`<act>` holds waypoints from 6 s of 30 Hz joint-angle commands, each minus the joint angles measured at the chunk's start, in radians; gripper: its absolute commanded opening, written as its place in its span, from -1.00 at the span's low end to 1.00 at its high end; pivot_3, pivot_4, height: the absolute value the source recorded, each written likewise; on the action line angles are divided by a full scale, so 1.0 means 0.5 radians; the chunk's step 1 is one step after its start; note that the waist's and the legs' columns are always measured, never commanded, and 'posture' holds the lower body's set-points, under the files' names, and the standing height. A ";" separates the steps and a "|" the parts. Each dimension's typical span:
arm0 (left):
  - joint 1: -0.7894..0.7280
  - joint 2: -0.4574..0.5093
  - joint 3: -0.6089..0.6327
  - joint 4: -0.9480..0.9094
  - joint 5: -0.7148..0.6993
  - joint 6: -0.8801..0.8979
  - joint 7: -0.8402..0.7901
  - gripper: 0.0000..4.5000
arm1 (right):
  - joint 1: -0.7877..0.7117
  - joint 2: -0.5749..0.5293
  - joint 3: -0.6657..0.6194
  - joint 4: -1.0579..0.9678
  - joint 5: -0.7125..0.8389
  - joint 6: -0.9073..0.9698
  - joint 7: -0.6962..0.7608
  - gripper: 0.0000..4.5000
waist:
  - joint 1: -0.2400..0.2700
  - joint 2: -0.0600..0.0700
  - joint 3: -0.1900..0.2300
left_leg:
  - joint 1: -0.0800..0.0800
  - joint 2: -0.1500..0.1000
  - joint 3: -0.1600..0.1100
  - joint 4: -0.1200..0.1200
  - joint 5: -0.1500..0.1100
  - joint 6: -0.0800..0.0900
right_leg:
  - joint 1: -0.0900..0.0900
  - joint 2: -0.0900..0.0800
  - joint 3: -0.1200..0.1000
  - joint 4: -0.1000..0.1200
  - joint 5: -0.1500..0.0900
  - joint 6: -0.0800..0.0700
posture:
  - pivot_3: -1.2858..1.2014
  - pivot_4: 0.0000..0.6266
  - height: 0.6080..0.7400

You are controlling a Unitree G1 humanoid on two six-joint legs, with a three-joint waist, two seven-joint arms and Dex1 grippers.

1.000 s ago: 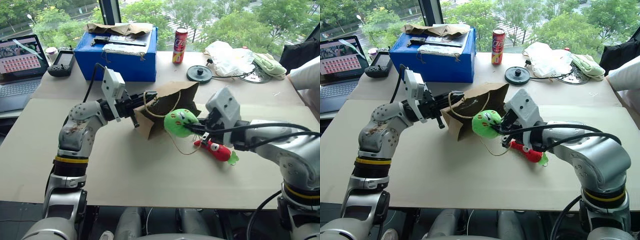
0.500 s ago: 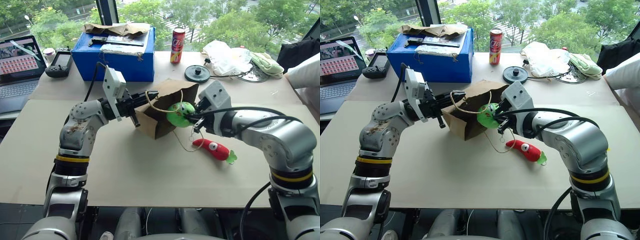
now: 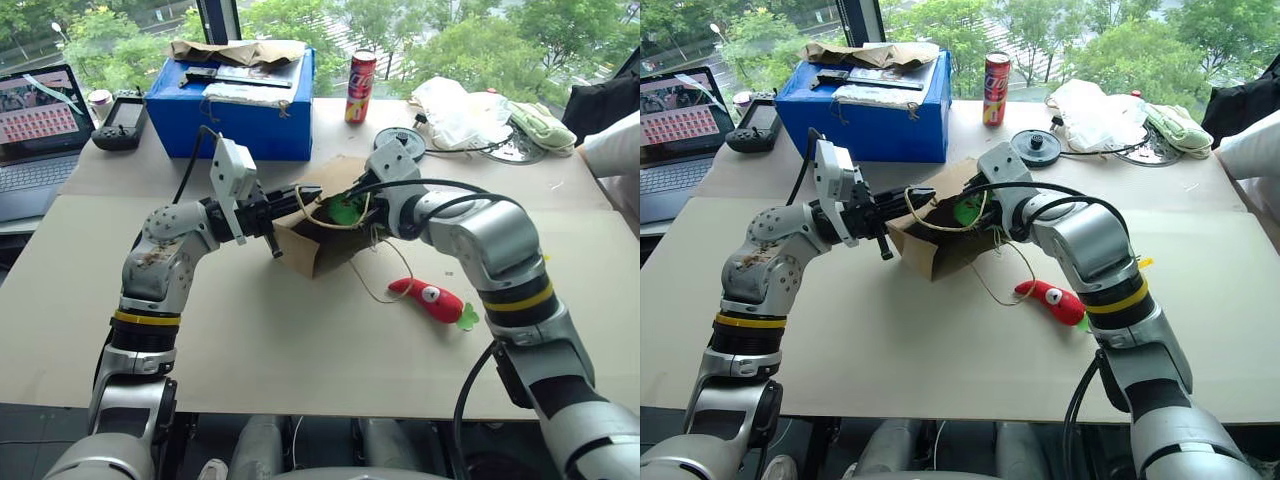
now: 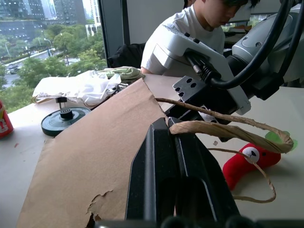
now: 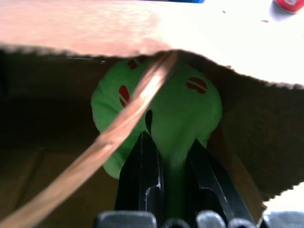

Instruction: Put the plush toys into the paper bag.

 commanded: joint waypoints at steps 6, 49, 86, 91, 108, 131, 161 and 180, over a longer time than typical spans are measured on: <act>0.002 0.021 0.013 -0.091 -0.021 0.008 -0.003 -1.00 | 0.017 0.191 -0.310 0.037 -0.134 -0.122 -0.206 -0.28 | -0.001 0.000 0.000 | 0.000 0.000 0.000 0.000 0.001 -0.001 | 0.000 0.000 0.000 0.001 0.000 0.000 | 0.03 -0.52 0.98; -0.021 0.045 0.015 -0.043 -0.013 0.009 -0.002 -1.00 | 1.321 -1.191 -0.508 -1.031 0.337 0.039 0.737 0.18 | 0.008 -0.001 0.000 | 0.008 -0.001 -0.004 0.004 0.000 0.001 | 0.010 0.002 0.004 -0.003 0.000 0.001 | 0.03 -0.52 0.98; -0.039 0.066 0.021 -0.030 -0.011 0.005 -0.002 -1.00 | 0.969 -1.342 -0.550 -0.922 0.246 -0.032 0.721 -0.99 | 0.043 -0.001 0.000 | 0.007 -0.003 -0.002 0.004 0.000 0.001 | 0.010 -0.002 0.003 -0.002 0.000 0.001 | 0.03 -0.52 0.98; -0.040 0.059 0.016 -0.028 -0.009 0.003 0.000 -1.00 | 0.921 -1.296 -0.579 -1.032 0.331 -0.066 0.788 -0.99 | 0.027 -0.001 0.000 | 0.008 -0.001 -0.003 0.004 0.000 0.001 | 0.009 0.004 0.003 -0.001 0.000 0.001 | 0.03 -0.52 0.98; -0.060 0.019 -0.001 -0.083 -0.029 0.055 0.014 -1.00 | 0.172 -0.403 0.237 -0.671 0.080 -0.035 0.496 -0.99 | 0.003 0.000 0.000 | 0.005 -0.001 -0.002 0.006 0.000 0.000 | 0.005 0.005 0.004 0.002 0.000 0.000 | 0.03 -0.52 0.98; -0.034 0.018 -0.001 -0.074 -0.014 0.048 0.015 -1.00 | 0.242 -0.053 -0.070 -0.674 0.093 0.140 0.432 0.48 | 0.002 0.000 -0.001 | 0.004 -0.001 -0.001 0.005 0.002 -0.002 | 0.002 0.003 0.002 0.021 0.001 -0.001 | 0.03 -0.52 0.98; -0.044 0.019 -0.003 -0.060 -0.008 0.040 0.002 -1.00 | 0.741 -0.106 -0.048 -0.738 0.152 0.041 0.382 -0.87 | 0.000 0.000 -0.001 | 0.007 -0.001 -0.003 0.006 0.004 -0.006 | 0.002 0.006 0.005 0.016 0.000 -0.001 | 0.03 -0.52 0.98; -0.205 -0.151 -0.025 0.230 0.038 -0.137 -0.007 -1.00 | 0.646 -0.113 -0.521 -1.102 0.184 -0.433 0.413 -0.98 | 0.006 0.000 -0.001 | 0.007 -0.002 -0.003 0.006 0.004 -0.006 | 0.002 0.006 0.004 0.015 0.000 -0.001 | 0.03 -0.52 0.98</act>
